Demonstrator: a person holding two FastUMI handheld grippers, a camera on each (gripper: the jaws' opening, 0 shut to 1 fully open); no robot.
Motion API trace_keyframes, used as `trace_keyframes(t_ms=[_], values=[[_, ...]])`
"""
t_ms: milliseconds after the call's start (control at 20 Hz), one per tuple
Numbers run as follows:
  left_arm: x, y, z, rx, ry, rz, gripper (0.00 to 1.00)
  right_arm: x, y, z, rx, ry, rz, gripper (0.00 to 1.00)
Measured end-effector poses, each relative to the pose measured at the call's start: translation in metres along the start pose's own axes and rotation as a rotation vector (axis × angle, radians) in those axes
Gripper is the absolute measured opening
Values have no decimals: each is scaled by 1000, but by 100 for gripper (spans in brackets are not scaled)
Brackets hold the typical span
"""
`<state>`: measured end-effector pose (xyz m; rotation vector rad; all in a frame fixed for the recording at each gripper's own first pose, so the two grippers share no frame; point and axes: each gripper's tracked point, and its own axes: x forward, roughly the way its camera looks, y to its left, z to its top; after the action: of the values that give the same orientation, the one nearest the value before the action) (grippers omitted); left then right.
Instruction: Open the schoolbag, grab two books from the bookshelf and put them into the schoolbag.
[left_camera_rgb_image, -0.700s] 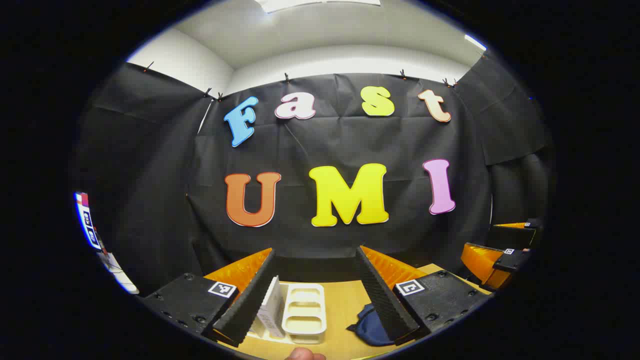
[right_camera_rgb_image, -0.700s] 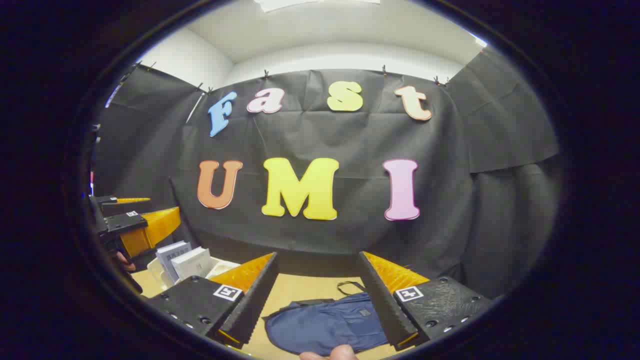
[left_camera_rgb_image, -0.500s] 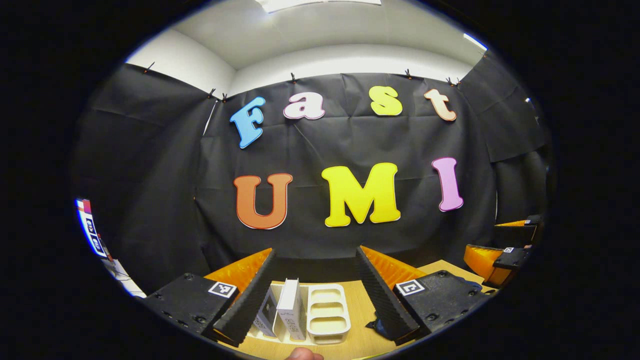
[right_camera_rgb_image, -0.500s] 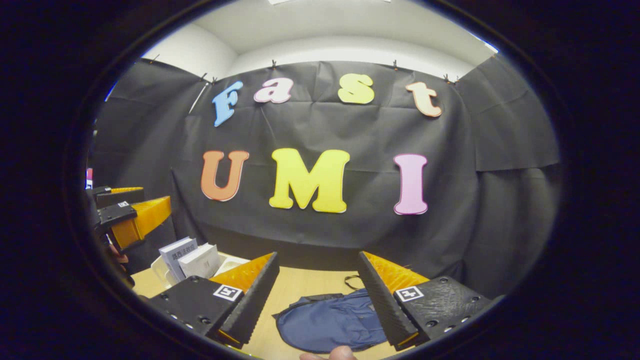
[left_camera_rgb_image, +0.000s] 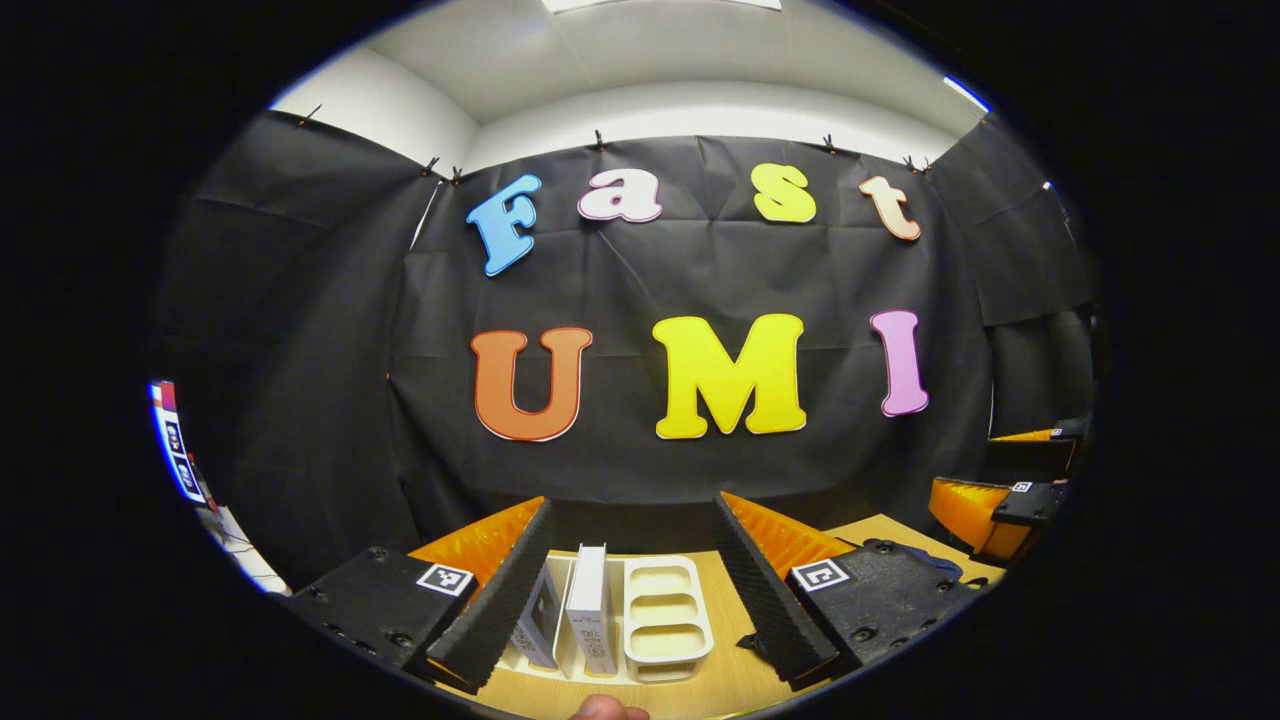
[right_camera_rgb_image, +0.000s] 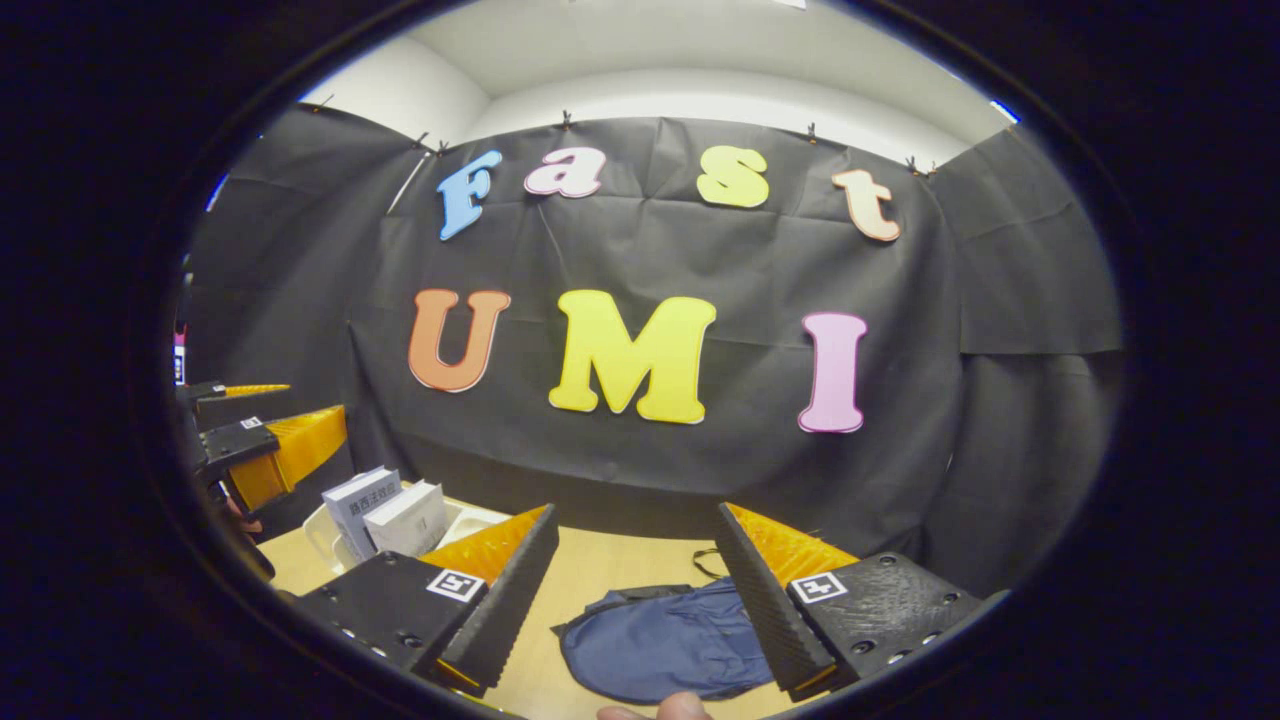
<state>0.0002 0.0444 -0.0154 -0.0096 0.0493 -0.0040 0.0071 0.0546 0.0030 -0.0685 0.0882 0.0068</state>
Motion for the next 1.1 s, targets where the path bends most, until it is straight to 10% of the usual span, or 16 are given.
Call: trace_keyframes(t_ms=[800, 1100], values=[[6, -10, -27, -44, 90, -19, 100, -1, -6, -40, -39, 116, -5, 95], [2, -2, -34, -36, 97, 1, 100, 8, 30, -153, -106, 500, 127, 99]])
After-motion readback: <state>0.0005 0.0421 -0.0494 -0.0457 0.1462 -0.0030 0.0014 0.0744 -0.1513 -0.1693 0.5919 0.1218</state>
